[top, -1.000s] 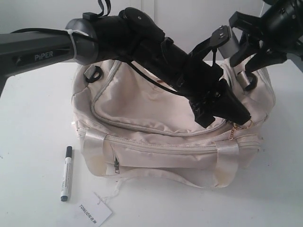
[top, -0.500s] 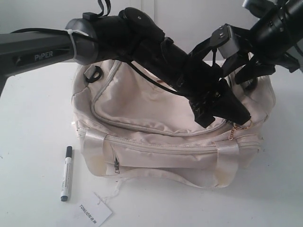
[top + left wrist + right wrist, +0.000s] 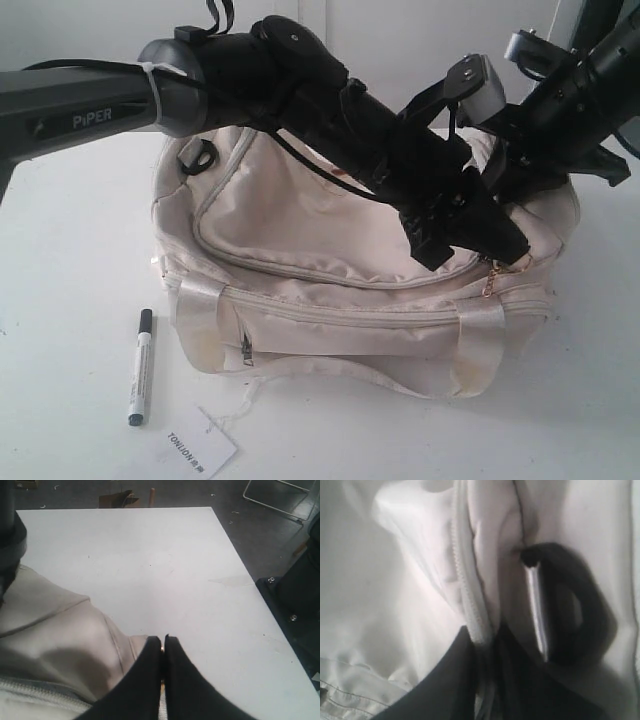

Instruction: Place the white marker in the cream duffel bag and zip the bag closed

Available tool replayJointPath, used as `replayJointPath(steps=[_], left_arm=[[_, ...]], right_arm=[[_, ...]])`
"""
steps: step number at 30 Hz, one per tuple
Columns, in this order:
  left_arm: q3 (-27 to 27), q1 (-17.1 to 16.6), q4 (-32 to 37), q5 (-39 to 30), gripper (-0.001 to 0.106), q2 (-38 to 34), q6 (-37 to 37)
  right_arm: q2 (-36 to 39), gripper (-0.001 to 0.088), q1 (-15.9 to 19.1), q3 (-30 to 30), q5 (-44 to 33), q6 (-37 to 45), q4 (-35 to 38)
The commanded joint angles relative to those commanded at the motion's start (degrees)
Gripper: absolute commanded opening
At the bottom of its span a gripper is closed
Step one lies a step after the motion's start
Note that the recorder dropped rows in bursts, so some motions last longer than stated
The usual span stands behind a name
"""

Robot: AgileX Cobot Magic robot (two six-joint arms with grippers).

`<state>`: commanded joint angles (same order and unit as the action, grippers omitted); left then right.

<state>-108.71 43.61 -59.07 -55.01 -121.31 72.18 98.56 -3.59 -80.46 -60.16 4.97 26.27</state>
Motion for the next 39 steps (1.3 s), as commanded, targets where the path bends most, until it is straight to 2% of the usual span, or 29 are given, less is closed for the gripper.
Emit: replayJointPath(steps=[4, 11, 22, 39], left_arm=[[0.0, 0.0, 0.0, 0.4, 0.0, 0.0, 0.0], [0.0, 0.0, 0.0, 7.6, 0.0, 0.0, 0.0], [0.0, 0.0, 0.6, 3.7, 0.0, -0.2, -0.4], [0.0, 0.0, 21.2, -0.7, 0.0, 0.0, -0.3]], right_arm=[[0.0, 0.0, 0.2, -0.1, 4.1, 2.7, -0.2], [0.2, 0.0, 0.2, -0.1, 12.5, 6.6, -0.5], [1.0, 0.0, 0.2, -0.2, 17.3, 7.0, -0.5], [1.0, 0.0, 0.2, -0.2, 17.3, 7.0, -0.3]])
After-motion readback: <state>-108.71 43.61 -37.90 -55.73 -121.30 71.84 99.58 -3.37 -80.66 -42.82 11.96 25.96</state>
